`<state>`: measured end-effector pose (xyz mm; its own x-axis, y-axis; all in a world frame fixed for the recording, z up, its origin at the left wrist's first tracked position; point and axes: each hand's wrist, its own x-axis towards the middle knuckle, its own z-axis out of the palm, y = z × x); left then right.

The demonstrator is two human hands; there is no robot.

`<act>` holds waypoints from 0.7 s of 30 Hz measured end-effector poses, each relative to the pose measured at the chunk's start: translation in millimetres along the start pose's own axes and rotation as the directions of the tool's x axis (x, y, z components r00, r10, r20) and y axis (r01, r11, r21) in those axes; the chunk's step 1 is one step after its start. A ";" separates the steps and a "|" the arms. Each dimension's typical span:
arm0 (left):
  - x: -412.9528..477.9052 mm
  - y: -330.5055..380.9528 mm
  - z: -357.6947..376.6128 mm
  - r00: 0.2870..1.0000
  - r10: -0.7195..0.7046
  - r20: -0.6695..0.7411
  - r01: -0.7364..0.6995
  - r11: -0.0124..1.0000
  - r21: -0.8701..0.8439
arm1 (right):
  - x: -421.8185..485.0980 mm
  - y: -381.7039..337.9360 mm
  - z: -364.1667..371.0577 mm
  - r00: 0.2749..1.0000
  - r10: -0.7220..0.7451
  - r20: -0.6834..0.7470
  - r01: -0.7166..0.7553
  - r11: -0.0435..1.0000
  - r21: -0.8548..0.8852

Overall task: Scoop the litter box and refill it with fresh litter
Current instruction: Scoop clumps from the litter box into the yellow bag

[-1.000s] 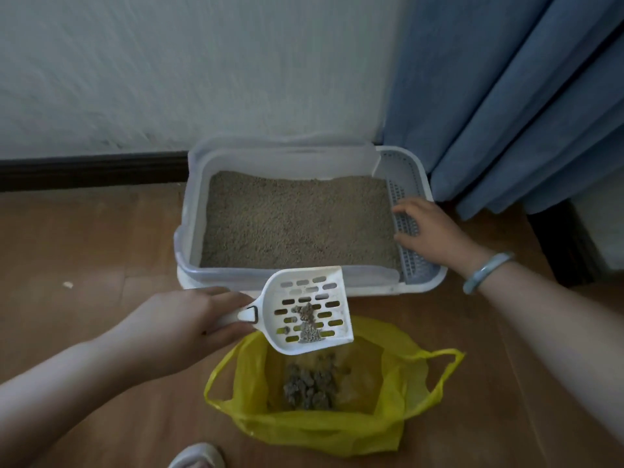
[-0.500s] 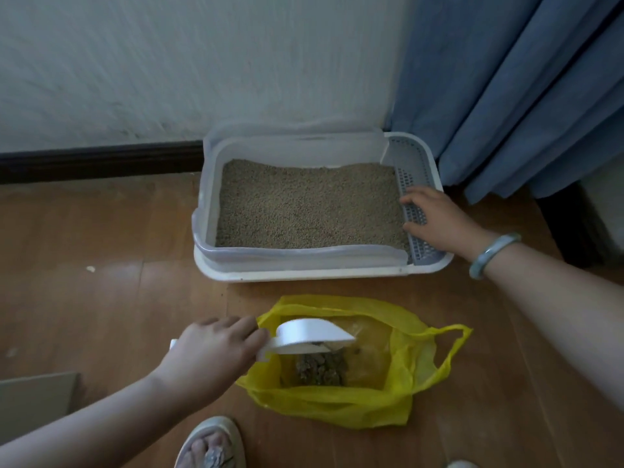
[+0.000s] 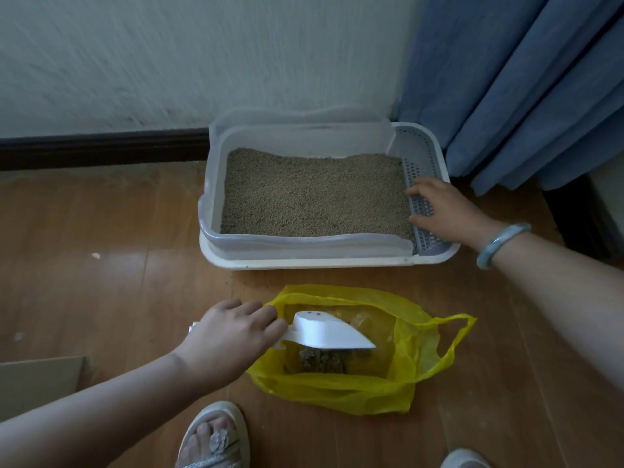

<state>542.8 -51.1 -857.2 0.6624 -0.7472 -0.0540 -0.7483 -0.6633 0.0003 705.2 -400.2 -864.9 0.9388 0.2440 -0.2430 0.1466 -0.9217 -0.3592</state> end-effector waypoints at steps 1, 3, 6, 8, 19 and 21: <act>0.5 -0.7 -0.1 1.000 -0.001 0.005 0.001 1.000 -0.023 | -0.1 -0.3 -0.3 1.000 -0.001 -0.001 0.001 1.000 -0.001; 2.0 -3.1 -4.1 0.998 -0.028 0.057 0.035 0.993 -0.116 | -0.1 -1.2 -0.9 1.000 -0.002 -0.005 0.002 1.000 -0.006; 8.3 -10.3 -16.1 0.945 -0.157 0.286 0.252 0.908 -0.334 | 0.1 -1.6 -1.3 1.000 0.007 -0.002 -0.007 1.000 -0.008; 12.3 -16.8 -24.4 0.894 -0.173 0.413 0.384 0.771 -0.508 | 0.2 -0.7 -0.9 1.000 0.011 0.000 -0.011 1.000 -0.007; 71.8 -63.5 -79.7 0.799 -0.412 0.437 0.548 0.201 -0.812 | 8.5 -5.4 -3.9 0.998 0.069 -0.004 -0.069 0.996 0.064; 90.8 -68.8 -83.4 0.758 -0.471 0.451 0.548 0.086 -0.832 | 13.8 -10.8 -7.4 0.996 0.092 -0.011 -0.090 0.987 0.134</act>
<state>657.5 -76.7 -778.9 0.8382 -0.2360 -0.4917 0.3292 -0.4999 0.8011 719.0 -389.1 -857.7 0.9518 0.1548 -0.2649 0.0188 -0.8912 -0.4532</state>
